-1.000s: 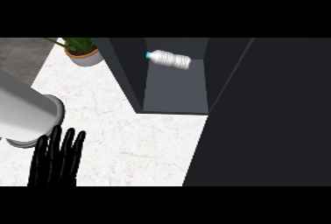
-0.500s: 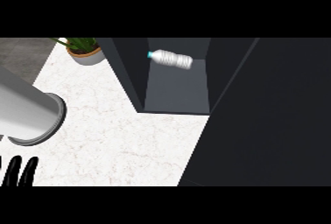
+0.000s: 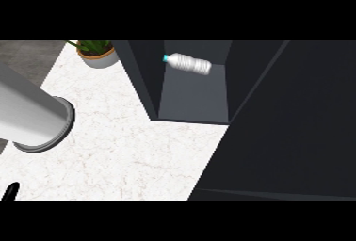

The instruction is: Pick up the bottled water, place it into the cabinet and close the cabinet

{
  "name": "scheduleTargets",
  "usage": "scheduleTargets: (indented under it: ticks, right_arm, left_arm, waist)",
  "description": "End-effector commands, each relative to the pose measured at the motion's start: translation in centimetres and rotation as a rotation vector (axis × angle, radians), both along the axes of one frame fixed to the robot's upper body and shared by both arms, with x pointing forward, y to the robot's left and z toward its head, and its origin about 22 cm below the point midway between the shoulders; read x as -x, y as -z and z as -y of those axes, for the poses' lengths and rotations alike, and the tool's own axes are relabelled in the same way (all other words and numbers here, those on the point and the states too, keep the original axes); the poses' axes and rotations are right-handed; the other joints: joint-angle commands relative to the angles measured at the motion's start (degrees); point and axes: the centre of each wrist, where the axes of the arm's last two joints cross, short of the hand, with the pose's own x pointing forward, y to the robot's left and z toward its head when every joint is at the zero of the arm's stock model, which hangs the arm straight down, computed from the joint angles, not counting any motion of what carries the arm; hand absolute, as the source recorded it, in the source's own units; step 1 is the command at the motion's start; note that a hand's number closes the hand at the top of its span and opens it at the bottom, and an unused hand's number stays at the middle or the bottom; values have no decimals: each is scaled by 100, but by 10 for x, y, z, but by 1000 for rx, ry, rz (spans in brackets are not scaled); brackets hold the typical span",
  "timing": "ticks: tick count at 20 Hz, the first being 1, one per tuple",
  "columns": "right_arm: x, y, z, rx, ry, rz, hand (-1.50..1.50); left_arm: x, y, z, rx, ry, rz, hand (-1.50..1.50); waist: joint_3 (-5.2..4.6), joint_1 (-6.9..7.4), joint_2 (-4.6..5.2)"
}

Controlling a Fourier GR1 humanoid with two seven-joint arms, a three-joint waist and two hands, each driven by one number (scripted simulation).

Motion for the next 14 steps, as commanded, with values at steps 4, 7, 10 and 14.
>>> scheduleTargets:
  ticks: [4, 7, 10, 14]
  right_arm:
    - [-25, -13, -58, -208, -127, -36, 150]
    - [-45, -26, -71, -199, -116, -50, 150]
    - [-72, -30, -82, -208, -87, -75, 150]
    - [-102, -48, -78, -271, -66, -96, 150]
  left_arm:
    - [11, -11, -23, 35, 27, 14, -150]
    - [14, -11, -33, 17, 13, 19, -150]
    - [22, -8, -50, 24, -21, 32, -150]
    - [37, -15, -70, 39, 20, 11, -150]
  waist:
    - [-11, 101, -17]
    - [-8, 52, 1]
    - [-1, -21, -6]
    - [3, -3, -25]
